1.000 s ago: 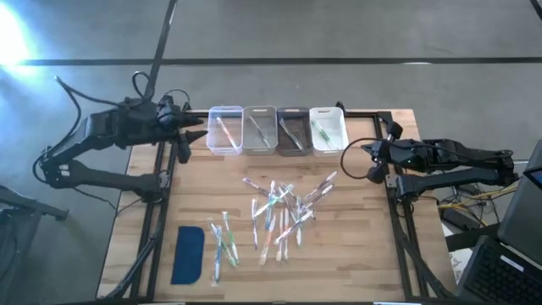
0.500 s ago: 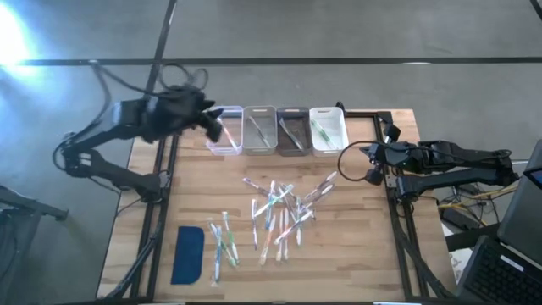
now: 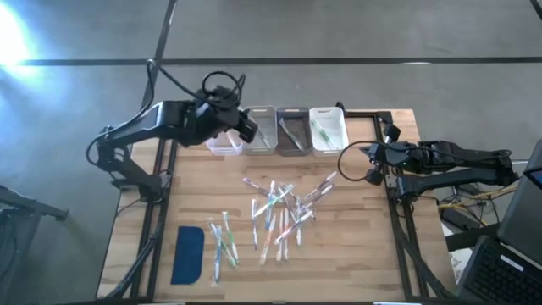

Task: Pick & Place Toothbrushes
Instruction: Put the blue toothbrush into the black transparent bin

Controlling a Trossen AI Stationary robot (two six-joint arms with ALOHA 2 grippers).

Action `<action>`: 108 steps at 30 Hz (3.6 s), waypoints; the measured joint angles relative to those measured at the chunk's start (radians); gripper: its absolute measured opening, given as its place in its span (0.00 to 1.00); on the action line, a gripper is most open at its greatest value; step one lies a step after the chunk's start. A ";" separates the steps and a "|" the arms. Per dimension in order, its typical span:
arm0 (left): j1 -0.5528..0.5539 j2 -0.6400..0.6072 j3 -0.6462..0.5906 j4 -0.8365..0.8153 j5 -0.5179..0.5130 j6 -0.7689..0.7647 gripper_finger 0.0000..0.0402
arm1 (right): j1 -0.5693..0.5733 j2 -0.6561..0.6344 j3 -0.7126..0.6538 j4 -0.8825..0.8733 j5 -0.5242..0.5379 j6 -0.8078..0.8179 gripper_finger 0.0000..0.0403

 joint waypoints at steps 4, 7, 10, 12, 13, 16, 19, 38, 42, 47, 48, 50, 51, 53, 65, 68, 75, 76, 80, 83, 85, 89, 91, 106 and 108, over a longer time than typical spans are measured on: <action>-0.040 0.070 0.054 -0.099 0.001 -0.129 0.41 | 0.000 0.000 0.000 0.000 0.000 0.000 0.02; -0.075 0.110 0.076 -0.169 0.006 -0.221 0.41 | 0.000 0.000 0.000 0.000 0.000 -0.002 0.02; -0.111 0.138 0.081 -0.236 0.015 -0.320 0.41 | 0.000 0.000 0.000 0.000 0.000 -0.001 0.02; -0.134 0.158 0.081 -0.280 0.044 -0.391 0.41 | 0.000 0.000 0.000 0.000 0.000 -0.001 0.02; -0.145 0.168 0.081 -0.302 0.068 -0.425 0.41 | 0.000 0.000 0.000 0.000 0.000 0.000 0.02; -0.173 0.192 0.081 -0.355 0.156 -0.506 0.41 | 0.000 0.000 0.000 0.000 0.000 -0.001 0.02; -0.196 0.214 0.081 -0.396 0.236 -0.563 0.41 | 0.000 0.000 0.000 0.000 0.000 -0.002 0.02; -0.239 0.243 0.071 -0.405 0.367 -0.575 0.41 | 0.000 0.003 0.000 0.001 0.000 0.000 0.02; -0.242 0.243 0.064 -0.405 0.418 -0.567 0.41 | 0.000 0.003 0.000 0.001 0.000 0.000 0.02; -0.247 0.243 0.064 -0.405 0.425 -0.528 0.41 | 0.000 0.003 0.000 0.001 0.000 0.000 0.02; -0.248 0.243 0.064 -0.405 0.425 -0.512 0.41 | 0.000 0.003 0.000 0.001 0.000 -0.001 0.02; -0.250 0.243 0.064 -0.405 0.425 -0.484 0.41 | 0.000 0.003 0.000 0.001 0.000 -0.001 0.02; -0.250 0.243 0.064 -0.405 0.425 -0.462 0.41 | 0.000 0.003 0.000 0.001 0.000 0.000 0.02; -0.250 0.243 0.064 -0.405 0.426 -0.428 0.41 | 0.000 0.003 0.000 0.001 0.000 -0.002 0.02; -0.272 0.210 0.063 -0.405 0.433 -0.431 0.41 | 0.000 0.003 0.000 0.001 0.000 -0.001 0.02; -0.285 0.209 0.063 -0.405 0.434 -0.418 0.41 | 0.000 0.003 0.000 0.001 0.000 0.000 0.02; -0.366 0.208 0.063 -0.405 0.511 -0.492 0.41 | 0.000 0.003 0.000 0.001 0.000 -0.001 0.02; -0.382 0.208 0.063 -0.404 0.512 -0.521 0.41 | 0.000 0.003 0.000 0.001 0.000 0.000 0.02; -0.463 0.208 0.063 -0.404 0.514 -0.677 0.41 | 0.000 0.003 0.000 0.001 0.000 0.000 0.02; -0.527 0.208 0.061 -0.404 0.514 -0.811 0.41 | 0.000 0.003 0.000 0.001 0.000 -0.001 0.02; -0.572 0.208 0.051 -0.404 0.513 -0.900 0.40 | 0.000 0.003 0.000 0.001 0.000 0.000 0.02; -0.663 0.208 0.015 -0.404 0.519 -1.082 0.38 | 0.000 0.003 0.000 0.001 0.000 0.000 0.02; -0.706 0.208 -0.009 -0.404 0.528 -1.180 0.35 | 0.000 0.003 0.000 0.001 0.000 -0.002 0.02; -0.818 0.208 -0.201 -0.307 0.631 -1.423 0.29 | 0.000 0.003 0.000 0.001 0.000 -0.001 0.02; -0.816 0.208 -0.228 -0.274 0.635 -1.438 0.29 | 0.000 0.003 0.000 0.001 0.000 -0.001 0.02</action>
